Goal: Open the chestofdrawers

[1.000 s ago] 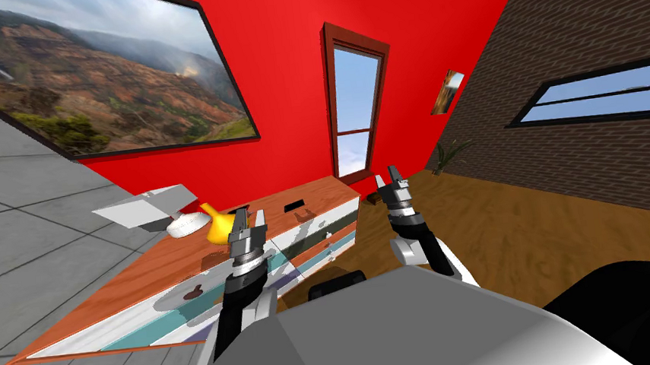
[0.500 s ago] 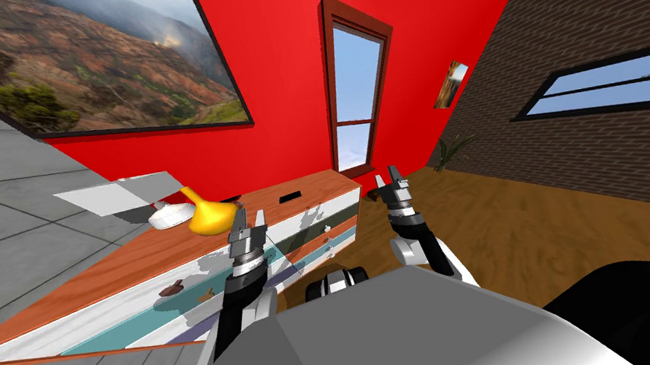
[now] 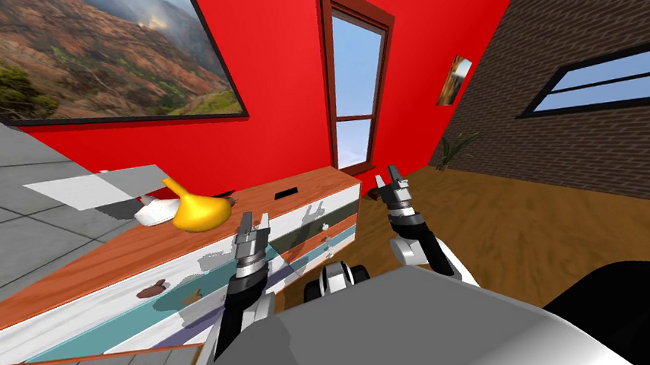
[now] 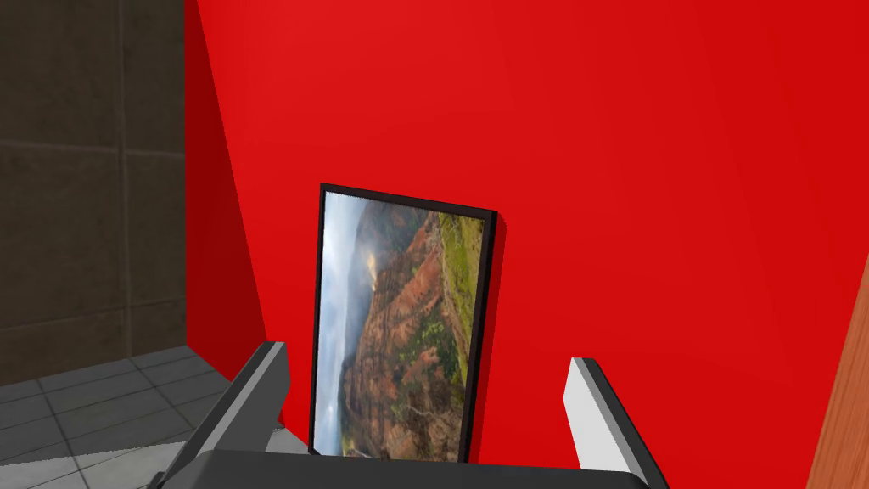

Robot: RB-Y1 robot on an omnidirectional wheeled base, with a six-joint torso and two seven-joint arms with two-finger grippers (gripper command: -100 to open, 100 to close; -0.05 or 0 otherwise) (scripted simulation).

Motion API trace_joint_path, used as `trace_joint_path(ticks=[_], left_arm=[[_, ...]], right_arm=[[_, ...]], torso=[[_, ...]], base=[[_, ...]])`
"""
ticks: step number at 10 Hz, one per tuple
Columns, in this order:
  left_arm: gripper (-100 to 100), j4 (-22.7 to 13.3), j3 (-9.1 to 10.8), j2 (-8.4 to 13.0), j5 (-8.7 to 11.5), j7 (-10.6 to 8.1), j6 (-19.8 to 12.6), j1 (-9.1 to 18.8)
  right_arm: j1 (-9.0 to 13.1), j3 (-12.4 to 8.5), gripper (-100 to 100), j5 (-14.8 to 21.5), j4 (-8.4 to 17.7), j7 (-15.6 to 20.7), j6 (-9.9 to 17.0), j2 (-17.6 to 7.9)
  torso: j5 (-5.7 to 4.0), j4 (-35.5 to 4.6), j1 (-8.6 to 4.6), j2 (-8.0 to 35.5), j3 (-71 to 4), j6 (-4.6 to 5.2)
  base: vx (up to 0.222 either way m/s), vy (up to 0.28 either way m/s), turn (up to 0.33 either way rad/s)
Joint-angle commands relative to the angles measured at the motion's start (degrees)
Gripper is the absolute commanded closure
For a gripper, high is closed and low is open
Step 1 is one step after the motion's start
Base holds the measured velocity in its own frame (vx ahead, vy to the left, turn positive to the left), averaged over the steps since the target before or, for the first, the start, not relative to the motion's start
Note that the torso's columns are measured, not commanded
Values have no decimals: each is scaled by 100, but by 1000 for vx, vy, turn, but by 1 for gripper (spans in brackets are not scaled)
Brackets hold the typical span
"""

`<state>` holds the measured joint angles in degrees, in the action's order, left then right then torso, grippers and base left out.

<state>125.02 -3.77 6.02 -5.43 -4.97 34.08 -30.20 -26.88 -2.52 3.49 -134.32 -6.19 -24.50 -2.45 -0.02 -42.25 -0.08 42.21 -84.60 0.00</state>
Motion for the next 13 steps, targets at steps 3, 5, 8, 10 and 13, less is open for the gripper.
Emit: trace_joint_path(ticks=[3,5,8,10,13], left_arm=[[-100,-738,77,181,5,82,417,113],[-100,-1094,111,207,7,120,620,159],[-100,-1449,144,230,8,158,822,204],[-100,-1792,177,257,10,195,1017,248],[-100,-2117,208,283,12,230,1200,289]], right_arm=[[0,0,0,0,0,0,0,0],[0,0,0,0,0,0,0,0],[0,0,0,0,0,0,0,0],[0,0,0,0,0,0,0,0],[0,0,0,0,0,0,0,0]], torso=[[1,-4,4,9,4,0],[3,-3,10,6,1,-1],[1,-4,4,8,3,0],[6,-5,21,12,6,-1],[0,-4,5,8,2,0]], base=[[45,-78,20],[48,-77,22],[45,-82,18],[29,-43,14],[32,-59,14]])
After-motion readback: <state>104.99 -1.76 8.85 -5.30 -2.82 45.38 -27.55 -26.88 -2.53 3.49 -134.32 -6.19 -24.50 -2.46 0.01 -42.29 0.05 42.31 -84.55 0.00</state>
